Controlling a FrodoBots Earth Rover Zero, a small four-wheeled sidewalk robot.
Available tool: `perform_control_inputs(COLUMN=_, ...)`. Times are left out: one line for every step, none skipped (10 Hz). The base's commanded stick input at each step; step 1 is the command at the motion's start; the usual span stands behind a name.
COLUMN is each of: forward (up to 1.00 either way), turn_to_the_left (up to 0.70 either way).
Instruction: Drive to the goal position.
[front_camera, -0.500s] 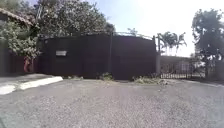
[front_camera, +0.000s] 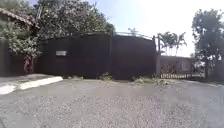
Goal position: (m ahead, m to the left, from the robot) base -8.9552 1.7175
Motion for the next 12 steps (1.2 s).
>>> perform_control_inputs(forward=0.0, turn_to_the_left=-0.45)
perform_control_inputs(forward=0.0, turn_to_the_left=-0.45)
perform_control_inputs(forward=0.0, turn_to_the_left=-0.45)
perform_control_inputs(forward=0.0, turn_to_the_left=-0.45)
perform_control_inputs(forward=0.0, turn_to_the_left=-0.45)
perform_control_inputs(forward=0.0, turn_to_the_left=-0.45)
perform_control_inputs(forward=0.0, turn_to_the_left=-0.45)
perform_control_inputs(forward=0.0, turn_to_the_left=-0.45)
perform_control_inputs(forward=0.0, turn_to_the_left=-0.45)
perform_control_inputs(forward=0.0, turn_to_the_left=-0.45)
perform_control_inputs(forward=0.0, turn_to_the_left=-0.24)
perform_control_inputs(forward=0.0, turn_to_the_left=0.0)
